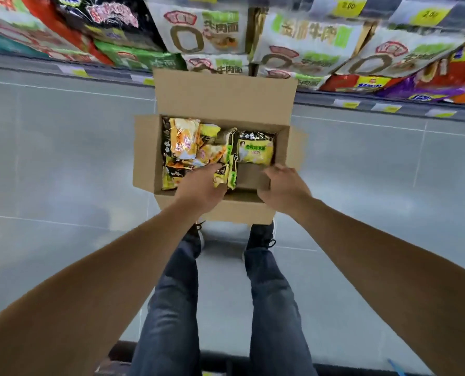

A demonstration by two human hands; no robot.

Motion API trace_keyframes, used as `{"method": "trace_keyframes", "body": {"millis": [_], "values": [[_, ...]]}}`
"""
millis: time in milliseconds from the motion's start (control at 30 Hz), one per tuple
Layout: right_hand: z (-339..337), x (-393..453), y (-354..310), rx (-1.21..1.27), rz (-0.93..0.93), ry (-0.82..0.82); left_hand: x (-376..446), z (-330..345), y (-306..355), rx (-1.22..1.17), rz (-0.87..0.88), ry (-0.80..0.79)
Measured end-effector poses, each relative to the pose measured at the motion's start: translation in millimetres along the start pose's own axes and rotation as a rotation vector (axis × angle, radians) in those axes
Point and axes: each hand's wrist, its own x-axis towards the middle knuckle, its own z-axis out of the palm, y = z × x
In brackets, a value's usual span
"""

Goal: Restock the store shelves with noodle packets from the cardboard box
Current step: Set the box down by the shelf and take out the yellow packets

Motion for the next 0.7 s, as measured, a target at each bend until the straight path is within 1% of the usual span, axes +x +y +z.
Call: {"method": "trace_keyframes", "body": {"millis": [167, 333, 400, 500, 633, 700], "values": [[58.7, 75.3, 16.2, 0.083, 0.124, -0.019, 80.3, 42.5, -39.4, -0.045, -0.038, -0.081], [129.2, 155.3, 28.1, 0.138, 0.187, -0.057, 148.9, 89.3, -84.1, -0.089, -0.079, -0.151], [156.3, 186.4, 28.0, 0.168, 0.202, -0.076, 170.7, 104.9, -103.3, -0.126, -0.086, -0.15], [189.8, 229.6, 27.5, 0.253, 0.264, -0.092, 199.3, 123.9, -127.5, -0.157, -0.072, -0.097], [224.1, 278.1, 26.0, 0.483, 0.427, -0.089, 225.1, 142.6, -150.1, -0.264, -0.056, 0.008], [235.3, 293.6, 23.4, 0.563, 0.447, -0.087, 229.7, 147.8, -155.9, -0.283, -0.034, 0.033]]}}
